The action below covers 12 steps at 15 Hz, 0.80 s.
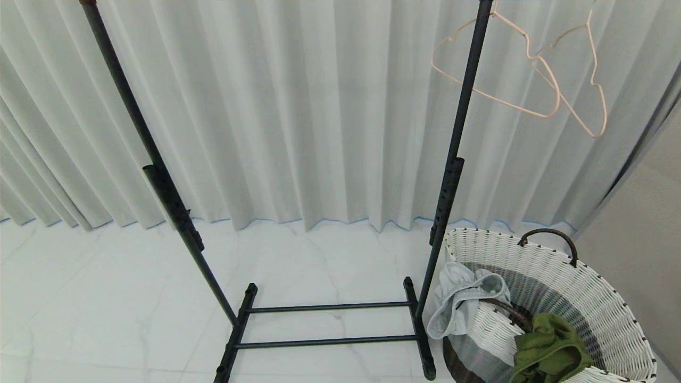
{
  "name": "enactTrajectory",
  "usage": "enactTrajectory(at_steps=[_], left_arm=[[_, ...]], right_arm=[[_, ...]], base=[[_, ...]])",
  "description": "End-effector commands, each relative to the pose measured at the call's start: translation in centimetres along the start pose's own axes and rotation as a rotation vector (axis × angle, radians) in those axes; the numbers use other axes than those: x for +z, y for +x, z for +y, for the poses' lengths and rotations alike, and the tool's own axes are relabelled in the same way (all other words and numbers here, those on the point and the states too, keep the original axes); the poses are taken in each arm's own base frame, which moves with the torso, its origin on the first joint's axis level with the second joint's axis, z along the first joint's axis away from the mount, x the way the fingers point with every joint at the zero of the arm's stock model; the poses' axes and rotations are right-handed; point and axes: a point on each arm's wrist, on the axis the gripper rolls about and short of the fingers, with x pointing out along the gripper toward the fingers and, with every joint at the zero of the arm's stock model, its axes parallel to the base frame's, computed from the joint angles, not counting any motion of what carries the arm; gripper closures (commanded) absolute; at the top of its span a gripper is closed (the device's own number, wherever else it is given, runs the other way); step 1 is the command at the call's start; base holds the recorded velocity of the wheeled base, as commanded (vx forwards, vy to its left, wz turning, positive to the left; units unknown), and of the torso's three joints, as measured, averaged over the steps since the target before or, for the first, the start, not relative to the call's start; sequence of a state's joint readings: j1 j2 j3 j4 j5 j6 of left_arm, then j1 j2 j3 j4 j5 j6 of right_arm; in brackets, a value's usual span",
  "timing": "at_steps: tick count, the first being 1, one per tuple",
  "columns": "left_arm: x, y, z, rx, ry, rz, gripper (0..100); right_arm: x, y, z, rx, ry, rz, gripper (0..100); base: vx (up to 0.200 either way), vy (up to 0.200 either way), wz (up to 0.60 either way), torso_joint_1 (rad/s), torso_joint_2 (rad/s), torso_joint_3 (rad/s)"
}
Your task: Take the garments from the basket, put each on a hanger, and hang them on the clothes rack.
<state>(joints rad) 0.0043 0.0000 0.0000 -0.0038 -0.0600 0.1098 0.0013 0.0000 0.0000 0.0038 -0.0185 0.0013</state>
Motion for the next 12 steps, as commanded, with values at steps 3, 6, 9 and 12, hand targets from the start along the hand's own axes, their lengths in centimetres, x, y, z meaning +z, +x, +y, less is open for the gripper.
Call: enactTrajectory(at_steps=[3,6,9,12], left_arm=[[0.01,0.01,0.00,0.000,0.002,0.001,0],[0.01,0.01,0.00,0.000,0.004,0.001,0],[0.01,0.01,0.00,-0.001,-0.001,0.001,0],[0.02,0.00,0.00,0.001,-0.011,-0.002,0]], right_arm=[[0.01,0.00,0.00,0.000,0.002,-0.001,0],[-0.01,0.00,0.00,0.000,-0.007,0.001,0],[0.04,0.12,-0.01,0.005,0.005,0.015,0],[0.03,0.06,-0.01,0.003,0.006,0.007,0]], base=[[0.200,0.000,0.00,0.001,0.00,0.002],[0.200,0.000,0.00,0.001,0.00,0.004],[0.000,0.000,0.00,0.000,0.00,0.000],[0.000,0.000,0.00,0.000,0.00,0.000]])
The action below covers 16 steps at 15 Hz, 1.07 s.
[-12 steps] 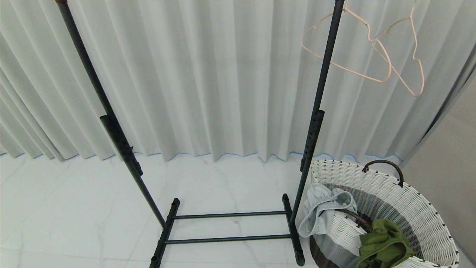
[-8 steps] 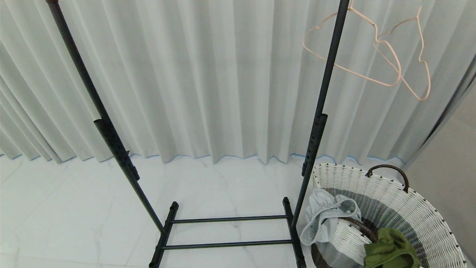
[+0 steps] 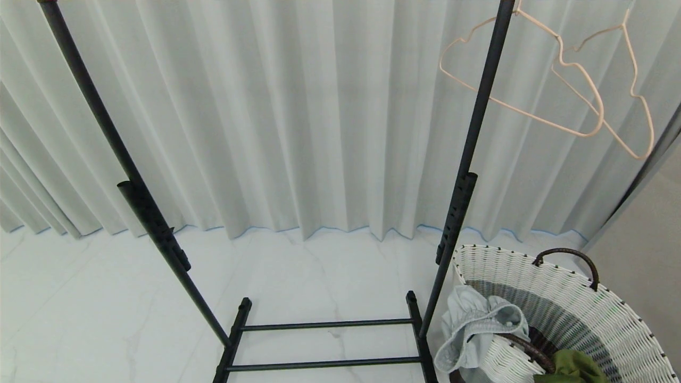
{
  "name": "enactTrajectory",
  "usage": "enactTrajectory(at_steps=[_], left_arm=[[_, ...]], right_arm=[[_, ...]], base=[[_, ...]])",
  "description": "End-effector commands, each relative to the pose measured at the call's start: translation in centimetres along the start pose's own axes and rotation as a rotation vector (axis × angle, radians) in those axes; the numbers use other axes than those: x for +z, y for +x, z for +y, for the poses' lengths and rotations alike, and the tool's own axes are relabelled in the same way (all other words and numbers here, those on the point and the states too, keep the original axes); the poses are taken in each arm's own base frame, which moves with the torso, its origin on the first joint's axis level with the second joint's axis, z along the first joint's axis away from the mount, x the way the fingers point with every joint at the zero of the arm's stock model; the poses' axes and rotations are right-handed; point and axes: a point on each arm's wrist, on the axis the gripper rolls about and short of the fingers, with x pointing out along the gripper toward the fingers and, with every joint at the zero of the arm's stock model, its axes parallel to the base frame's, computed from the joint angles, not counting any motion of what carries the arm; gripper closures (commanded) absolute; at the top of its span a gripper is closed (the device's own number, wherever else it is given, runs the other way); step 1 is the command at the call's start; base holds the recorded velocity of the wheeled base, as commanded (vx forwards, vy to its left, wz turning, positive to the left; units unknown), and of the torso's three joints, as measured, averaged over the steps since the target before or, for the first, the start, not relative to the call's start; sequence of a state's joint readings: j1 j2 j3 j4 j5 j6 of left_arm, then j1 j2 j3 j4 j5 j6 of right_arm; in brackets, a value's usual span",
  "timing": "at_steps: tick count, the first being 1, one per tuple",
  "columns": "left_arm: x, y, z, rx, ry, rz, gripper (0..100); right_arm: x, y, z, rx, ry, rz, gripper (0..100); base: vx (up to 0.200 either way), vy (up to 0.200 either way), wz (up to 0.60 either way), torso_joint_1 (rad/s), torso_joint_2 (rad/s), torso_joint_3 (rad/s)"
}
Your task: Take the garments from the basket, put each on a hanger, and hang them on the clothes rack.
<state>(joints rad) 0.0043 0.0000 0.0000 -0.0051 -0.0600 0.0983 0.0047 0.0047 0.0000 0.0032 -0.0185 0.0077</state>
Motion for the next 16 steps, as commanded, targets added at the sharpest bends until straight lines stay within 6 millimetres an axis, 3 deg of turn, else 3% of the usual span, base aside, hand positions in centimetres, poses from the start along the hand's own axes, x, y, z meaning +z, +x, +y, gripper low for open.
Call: enactTrajectory(at_steps=[1,4,5,7,9,10,11,13,16], left_arm=[[0.0,0.0,0.0,0.000,-0.002,0.001,0],[0.0,0.0,0.0,-0.001,0.009,0.002,0],[0.0,0.0,0.0,-0.001,0.021,0.002,0],[0.0,0.0,0.0,-0.001,0.023,0.000,0],[0.0,0.0,0.0,-0.001,0.020,0.000,0],[0.0,0.0,0.0,0.000,0.023,0.001,0],[0.0,0.0,0.0,0.000,0.023,0.001,0],[0.0,0.0,0.0,0.000,0.023,0.002,0],[0.0,0.0,0.0,0.000,0.023,0.001,0]], right_arm=[[0.0,0.0,0.0,-0.002,-0.006,0.000,0],[0.2,0.0,0.0,-0.004,-0.112,-0.020,0],[1.2,-0.3,0.1,0.029,-0.129,-0.063,0],[5.1,-0.2,0.1,0.113,-0.125,-0.046,0],[7.0,2.4,0.3,0.156,-0.224,0.123,0],[7.4,4.8,0.4,0.129,-0.321,0.267,0],[7.5,5.7,0.3,0.107,-0.371,0.326,0],[6.5,10.2,-0.1,0.075,-0.608,0.613,0],[3.6,12.6,-0.2,0.180,-0.673,0.845,0]], base=[[0.000,0.000,0.00,0.000,0.00,0.000],[0.000,0.000,0.00,0.000,0.00,0.000],[0.000,0.000,0.00,0.000,0.00,0.000],[0.000,0.000,0.00,0.000,0.00,0.000],[0.000,0.000,0.00,0.000,0.00,0.000],[0.000,0.000,0.00,0.000,0.00,0.000],[0.000,0.000,0.00,0.000,0.00,0.000],[0.000,0.000,0.00,0.000,0.00,0.000],[0.000,0.000,0.00,0.000,0.00,0.000]])
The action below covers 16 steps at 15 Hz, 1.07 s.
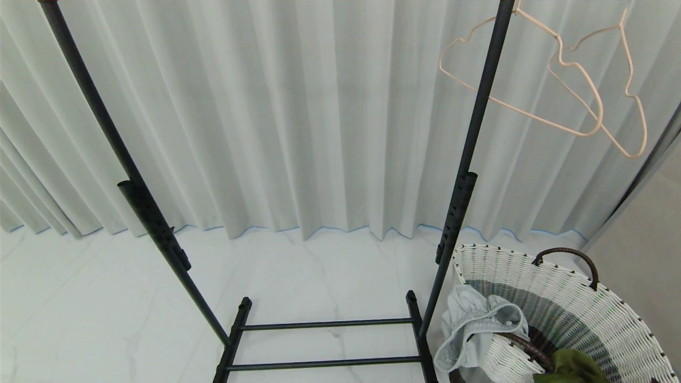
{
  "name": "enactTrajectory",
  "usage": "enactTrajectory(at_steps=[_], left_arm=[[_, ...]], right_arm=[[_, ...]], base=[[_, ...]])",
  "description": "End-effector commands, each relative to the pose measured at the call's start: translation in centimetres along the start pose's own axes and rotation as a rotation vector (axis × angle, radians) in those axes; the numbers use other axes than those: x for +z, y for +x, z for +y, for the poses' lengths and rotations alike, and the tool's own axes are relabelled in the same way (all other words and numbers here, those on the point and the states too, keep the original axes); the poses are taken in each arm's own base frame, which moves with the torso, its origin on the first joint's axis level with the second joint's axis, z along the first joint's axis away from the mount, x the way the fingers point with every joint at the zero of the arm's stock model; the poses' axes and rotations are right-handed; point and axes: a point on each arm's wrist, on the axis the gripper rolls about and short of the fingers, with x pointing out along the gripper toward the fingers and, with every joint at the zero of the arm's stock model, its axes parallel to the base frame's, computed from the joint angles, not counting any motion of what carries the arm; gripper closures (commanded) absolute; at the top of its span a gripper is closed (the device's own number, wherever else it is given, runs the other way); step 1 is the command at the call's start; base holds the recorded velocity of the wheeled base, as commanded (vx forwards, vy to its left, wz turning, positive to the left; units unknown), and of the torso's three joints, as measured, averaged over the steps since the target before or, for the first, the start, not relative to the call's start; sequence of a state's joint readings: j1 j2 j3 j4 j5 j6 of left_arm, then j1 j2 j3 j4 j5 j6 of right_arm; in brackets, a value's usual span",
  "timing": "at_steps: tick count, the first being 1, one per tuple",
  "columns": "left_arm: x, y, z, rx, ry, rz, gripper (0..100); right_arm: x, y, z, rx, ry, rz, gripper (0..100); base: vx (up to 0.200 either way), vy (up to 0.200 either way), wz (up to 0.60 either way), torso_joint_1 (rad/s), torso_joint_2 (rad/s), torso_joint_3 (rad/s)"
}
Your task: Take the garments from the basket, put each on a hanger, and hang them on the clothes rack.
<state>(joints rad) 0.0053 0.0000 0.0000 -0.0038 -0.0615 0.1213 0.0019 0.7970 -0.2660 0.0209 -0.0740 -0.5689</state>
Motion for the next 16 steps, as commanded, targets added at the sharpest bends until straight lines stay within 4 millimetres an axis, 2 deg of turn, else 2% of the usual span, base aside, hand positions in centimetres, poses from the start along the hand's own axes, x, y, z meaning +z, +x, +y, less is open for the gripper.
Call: enactTrajectory(at_steps=[1,4,6,8,12,16], left_arm=[[0.0,0.0,0.0,0.001,0.000,0.001,0],[0.0,0.0,0.0,0.000,0.000,-0.001,0],[0.0,0.0,0.0,-0.001,0.000,0.001,0],[0.0,0.0,0.0,0.000,0.001,-0.001,0],[0.0,0.0,0.0,-0.001,0.004,0.001,0],[0.0,0.0,0.0,-0.001,0.004,0.001,0]], right_arm=[[-0.9,5.2,0.6,0.162,-0.126,0.299,0],[-3.1,5.9,2.2,0.242,-0.146,0.402,0],[-3.6,6.5,2.4,0.276,-0.143,0.456,0],[-3.6,7.5,2.4,0.283,-0.137,0.476,0],[-3.0,11.1,2.0,0.263,-0.120,0.430,0],[-2.9,12.8,2.0,0.246,-0.124,0.402,0]], base=[[0.000,0.000,0.00,0.000,0.00,0.000],[0.000,0.000,0.00,0.000,0.00,0.000],[0.000,0.000,0.00,0.000,0.00,0.000],[0.000,0.000,0.00,0.000,0.00,0.000],[0.000,0.000,0.00,0.000,0.00,0.000],[0.000,0.000,0.00,0.000,0.00,0.000]])
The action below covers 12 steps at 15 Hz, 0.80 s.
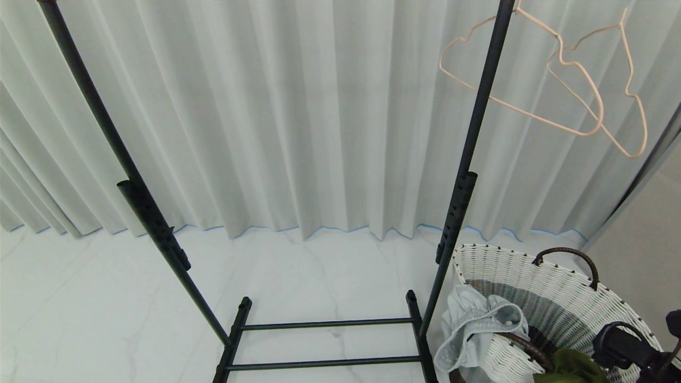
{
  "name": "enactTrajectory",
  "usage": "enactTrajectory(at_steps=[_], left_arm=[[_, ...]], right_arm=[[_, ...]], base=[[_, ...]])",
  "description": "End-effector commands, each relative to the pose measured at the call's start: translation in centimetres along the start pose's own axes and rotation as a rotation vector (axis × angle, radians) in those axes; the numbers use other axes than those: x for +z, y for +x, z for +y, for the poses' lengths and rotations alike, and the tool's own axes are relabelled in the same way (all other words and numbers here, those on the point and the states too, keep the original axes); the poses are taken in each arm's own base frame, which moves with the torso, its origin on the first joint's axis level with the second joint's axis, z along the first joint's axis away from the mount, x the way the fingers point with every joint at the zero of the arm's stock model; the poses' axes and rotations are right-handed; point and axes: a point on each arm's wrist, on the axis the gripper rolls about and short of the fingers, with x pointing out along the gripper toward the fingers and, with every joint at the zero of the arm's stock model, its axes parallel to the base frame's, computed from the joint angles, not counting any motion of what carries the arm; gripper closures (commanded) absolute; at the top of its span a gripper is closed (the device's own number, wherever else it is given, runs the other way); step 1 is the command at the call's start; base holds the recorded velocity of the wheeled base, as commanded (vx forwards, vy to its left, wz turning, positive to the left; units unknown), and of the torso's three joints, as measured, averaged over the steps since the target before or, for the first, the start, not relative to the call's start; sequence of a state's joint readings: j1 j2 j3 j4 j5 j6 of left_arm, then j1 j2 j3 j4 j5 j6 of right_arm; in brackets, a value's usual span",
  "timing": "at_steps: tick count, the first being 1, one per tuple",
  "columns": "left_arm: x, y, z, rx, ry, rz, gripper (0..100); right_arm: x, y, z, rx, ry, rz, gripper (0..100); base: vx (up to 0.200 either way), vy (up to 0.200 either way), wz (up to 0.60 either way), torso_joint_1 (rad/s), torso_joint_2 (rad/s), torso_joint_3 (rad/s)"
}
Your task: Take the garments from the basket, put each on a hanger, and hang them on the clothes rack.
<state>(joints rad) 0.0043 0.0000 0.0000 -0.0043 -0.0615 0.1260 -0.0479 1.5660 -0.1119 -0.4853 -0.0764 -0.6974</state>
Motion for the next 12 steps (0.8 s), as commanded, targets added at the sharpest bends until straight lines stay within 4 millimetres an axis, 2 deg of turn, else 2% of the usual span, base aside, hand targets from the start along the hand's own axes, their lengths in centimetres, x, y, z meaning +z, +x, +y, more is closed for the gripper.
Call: enactTrajectory(at_steps=[1,5,12], left_arm=[[0.0,0.0,0.0,-0.001,0.000,0.000,0],[0.0,0.0,0.0,0.000,0.000,0.001,0],[0.0,0.0,0.0,0.001,0.000,0.000,0]], right_arm=[[-0.1,1.5,0.2,0.033,-0.002,0.042,0],[0.2,3.0,-0.1,0.005,0.001,0.025,0],[0.9,4.0,-0.6,-0.056,0.006,-0.037,0]], base=[[0.000,0.000,0.00,0.000,0.00,0.000],[0.000,0.000,0.00,0.000,0.00,0.000],[0.000,0.000,0.00,0.000,0.00,0.000]])
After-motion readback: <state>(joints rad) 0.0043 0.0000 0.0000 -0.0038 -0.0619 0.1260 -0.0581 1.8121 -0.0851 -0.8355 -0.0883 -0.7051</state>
